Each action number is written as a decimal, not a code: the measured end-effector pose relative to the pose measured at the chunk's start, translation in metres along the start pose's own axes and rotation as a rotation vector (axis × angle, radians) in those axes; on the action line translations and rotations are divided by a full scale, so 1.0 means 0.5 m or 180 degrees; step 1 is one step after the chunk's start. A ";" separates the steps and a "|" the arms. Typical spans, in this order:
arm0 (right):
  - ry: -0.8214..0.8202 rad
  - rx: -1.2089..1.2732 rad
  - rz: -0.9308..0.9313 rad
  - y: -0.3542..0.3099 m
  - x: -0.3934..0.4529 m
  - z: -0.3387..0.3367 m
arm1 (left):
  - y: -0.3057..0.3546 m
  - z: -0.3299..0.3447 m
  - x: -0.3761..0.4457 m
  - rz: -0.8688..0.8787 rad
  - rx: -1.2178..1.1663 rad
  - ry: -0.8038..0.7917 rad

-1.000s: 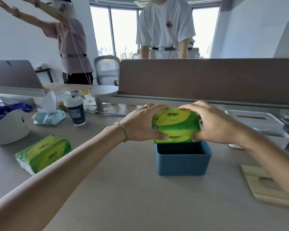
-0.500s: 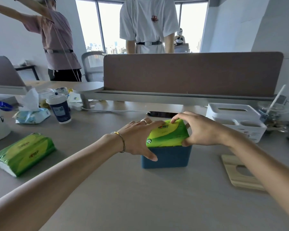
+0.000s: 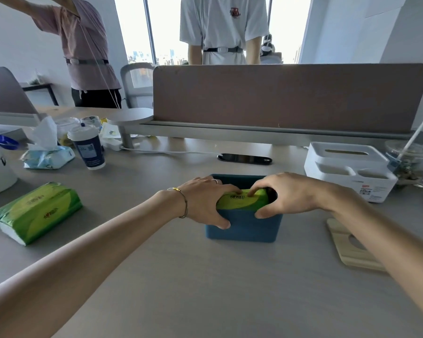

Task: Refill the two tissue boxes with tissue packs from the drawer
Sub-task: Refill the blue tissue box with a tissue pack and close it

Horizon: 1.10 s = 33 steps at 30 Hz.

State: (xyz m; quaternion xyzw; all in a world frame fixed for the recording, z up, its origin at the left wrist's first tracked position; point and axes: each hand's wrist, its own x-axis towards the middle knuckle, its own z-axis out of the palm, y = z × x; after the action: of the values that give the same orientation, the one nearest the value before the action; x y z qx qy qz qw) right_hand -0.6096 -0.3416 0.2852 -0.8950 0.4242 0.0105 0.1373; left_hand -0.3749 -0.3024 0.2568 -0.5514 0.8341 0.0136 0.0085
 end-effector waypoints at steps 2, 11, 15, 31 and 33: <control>-0.0061 -0.0060 0.0037 0.002 0.002 0.013 | 0.002 0.003 0.002 -0.0007 0.0137 -0.0016; 0.0873 0.0184 -0.0321 0.014 -0.068 0.016 | 0.084 -0.034 0.008 0.0016 0.0448 0.0583; 0.1186 0.0315 -0.0074 0.073 -0.131 0.010 | 0.162 -0.045 0.033 0.0358 0.0110 0.1047; 0.0918 0.0590 0.1428 0.315 -0.376 0.108 | 0.438 0.087 0.220 0.0595 0.0102 -0.0540; 0.0869 0.0628 0.1493 0.327 -0.385 0.123 | 0.442 0.095 0.236 0.0556 0.0006 -0.0726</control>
State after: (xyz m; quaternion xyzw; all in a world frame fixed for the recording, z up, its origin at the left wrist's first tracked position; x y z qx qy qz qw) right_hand -0.8514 -0.2788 0.2134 -0.7479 0.6332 -0.1199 0.1591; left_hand -0.6244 -0.3228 0.2091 -0.4716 0.8725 0.0761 0.1025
